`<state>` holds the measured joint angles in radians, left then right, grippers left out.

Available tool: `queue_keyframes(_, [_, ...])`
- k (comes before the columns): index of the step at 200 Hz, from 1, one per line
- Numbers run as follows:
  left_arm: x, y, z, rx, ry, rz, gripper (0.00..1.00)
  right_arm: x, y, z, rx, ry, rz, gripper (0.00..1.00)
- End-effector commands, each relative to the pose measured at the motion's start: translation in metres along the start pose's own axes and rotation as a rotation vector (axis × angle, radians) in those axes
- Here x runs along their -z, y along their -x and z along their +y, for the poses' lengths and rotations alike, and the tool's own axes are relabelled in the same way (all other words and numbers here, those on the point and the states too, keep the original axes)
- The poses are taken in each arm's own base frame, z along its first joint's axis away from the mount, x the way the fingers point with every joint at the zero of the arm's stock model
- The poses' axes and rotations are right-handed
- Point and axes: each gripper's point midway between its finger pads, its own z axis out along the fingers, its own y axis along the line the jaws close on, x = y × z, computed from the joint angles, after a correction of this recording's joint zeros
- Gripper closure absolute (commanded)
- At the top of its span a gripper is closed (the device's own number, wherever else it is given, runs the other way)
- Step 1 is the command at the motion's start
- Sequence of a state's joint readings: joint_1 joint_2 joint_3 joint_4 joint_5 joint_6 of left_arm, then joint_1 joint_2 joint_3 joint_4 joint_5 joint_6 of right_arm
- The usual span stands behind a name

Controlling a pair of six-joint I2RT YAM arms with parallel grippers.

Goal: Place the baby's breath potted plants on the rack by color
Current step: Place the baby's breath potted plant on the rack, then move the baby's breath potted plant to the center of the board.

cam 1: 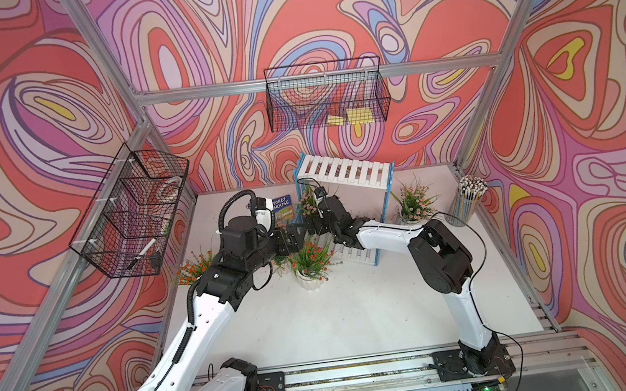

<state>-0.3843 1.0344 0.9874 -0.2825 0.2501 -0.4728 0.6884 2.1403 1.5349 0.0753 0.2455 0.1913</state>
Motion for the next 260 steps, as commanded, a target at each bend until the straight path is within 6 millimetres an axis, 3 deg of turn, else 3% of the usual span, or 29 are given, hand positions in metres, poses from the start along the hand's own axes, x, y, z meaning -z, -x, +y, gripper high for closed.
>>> queue_keyframes(1, [0.004, 0.003, 0.002, 0.005, 0.009, -0.018, 0.08, 0.029, 0.029, -0.004, -0.007, 0.012, -0.065, 0.02])
queue_keyframes(46, [0.004, 0.000, 0.005, 0.005, 0.025, -0.009, 0.08, 0.061, 0.031, 0.002, -0.009, 0.081, -0.031, 0.02])
queue_keyframes(78, [0.007, 0.000, 0.004, 0.005, 0.026, -0.007, 0.08, 0.100, 0.026, 0.005, -0.047, 0.148, 0.005, 0.02])
queue_keyframes(81, [0.007, 0.001, 0.004, 0.003, 0.024, -0.008, 0.08, 0.112, 0.033, 0.007, -0.051, 0.164, -0.010, 0.02])
queue_keyframes(116, [0.007, 0.001, -0.004, -0.001, -0.016, 0.007, 0.10, 0.191, 0.045, 0.016, -0.074, 0.258, -0.008, 0.02])
queue_keyframes(149, [0.004, -0.005, -0.035, -0.078, -0.094, 0.053, 0.10, 0.260, 0.066, -0.009, -0.148, 0.231, -0.090, 0.02])
queue_keyframes(172, [-0.001, -0.023, -0.064, -0.175, -0.133, 0.125, 0.11, 0.289, 0.068, -0.034, -0.166, 0.145, -0.121, 0.02])
queue_keyframes(208, [-0.009, -0.063, -0.096, -0.358, -0.143, 0.257, 0.11, 0.316, 0.069, -0.069, -0.215, 0.027, -0.178, 0.02])
queue_keyframes(237, [-0.027, -0.112, -0.097, -0.473, -0.097, 0.397, 0.11, 0.336, 0.076, -0.093, -0.249, -0.026, -0.238, 0.02])
queue_keyframes(260, [-0.046, -0.146, -0.086, -0.519, -0.031, 0.475, 0.12, 0.347, 0.082, -0.103, -0.251, -0.052, -0.269, 0.02])
